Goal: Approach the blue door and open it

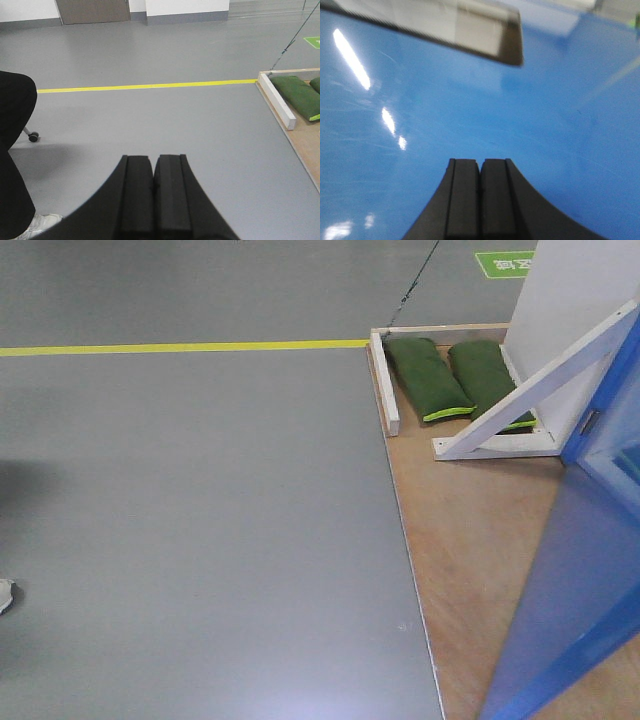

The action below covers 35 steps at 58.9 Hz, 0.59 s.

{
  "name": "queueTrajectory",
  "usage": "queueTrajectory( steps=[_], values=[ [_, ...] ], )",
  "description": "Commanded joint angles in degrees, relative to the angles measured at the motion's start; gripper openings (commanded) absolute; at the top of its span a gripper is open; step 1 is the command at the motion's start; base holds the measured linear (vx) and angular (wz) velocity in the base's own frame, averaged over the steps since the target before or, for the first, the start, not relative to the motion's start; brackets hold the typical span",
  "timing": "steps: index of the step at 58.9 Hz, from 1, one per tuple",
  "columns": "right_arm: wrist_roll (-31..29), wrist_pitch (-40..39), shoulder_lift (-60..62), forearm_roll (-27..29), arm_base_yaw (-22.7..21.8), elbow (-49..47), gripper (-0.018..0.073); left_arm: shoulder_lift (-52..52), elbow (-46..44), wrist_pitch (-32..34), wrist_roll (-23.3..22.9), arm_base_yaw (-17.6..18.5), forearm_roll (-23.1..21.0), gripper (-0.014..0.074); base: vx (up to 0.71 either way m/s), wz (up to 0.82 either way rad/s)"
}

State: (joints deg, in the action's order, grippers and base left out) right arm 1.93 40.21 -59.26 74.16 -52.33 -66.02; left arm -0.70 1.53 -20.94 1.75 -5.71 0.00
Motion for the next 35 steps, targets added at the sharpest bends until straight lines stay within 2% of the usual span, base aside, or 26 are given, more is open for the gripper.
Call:
queueTrajectory(
  steps=[1, 8, 12, 14, 20, 24, 35],
  values=[
    [-0.93, 8.01, 0.10, 1.44, 0.75, -1.28, 0.0002, -0.85, 0.22, 4.46, -0.18, -0.04, 0.00, 0.0070, 0.00, 0.00],
    [-0.93, 9.08, -0.20, 3.87, 0.82, -1.28, 0.0002, -0.85, 0.22, 4.46, -0.18, -0.04, 0.00, 0.0070, 0.00, 0.00],
    [-0.93, 8.65, -0.81, 6.99, 0.82, -1.28, 0.0002, -0.85, 0.22, 4.46, -0.18, -0.04, 0.00, 0.0070, 0.00, 0.00],
    [-0.93, 7.76, -2.41, 10.37, 0.82, -1.28, 0.0002, -0.85, 0.22, 4.46, -0.18, -0.04, 0.00, 0.0070, 0.00, 0.00],
    [-0.93, 6.01, -4.03, 10.54, 1.57, -1.28, 0.0002, -0.85, 0.22, 4.46, -0.18, -0.04, 0.00, 0.0070, 0.00, 0.00],
    [-0.93, 3.00, -5.08, 10.17, 4.49, -1.28, 0.0002, -0.85, 0.22, 4.46, -0.18, -0.04, 0.00, 0.0070, 0.00, 0.00],
    [-0.93, -3.88, -7.62, 10.23, 17.31, -1.34, 0.0002, -0.85, 0.22, 4.46, -0.18, -0.04, 0.00, 0.0070, 0.00, 0.00]
  ],
)
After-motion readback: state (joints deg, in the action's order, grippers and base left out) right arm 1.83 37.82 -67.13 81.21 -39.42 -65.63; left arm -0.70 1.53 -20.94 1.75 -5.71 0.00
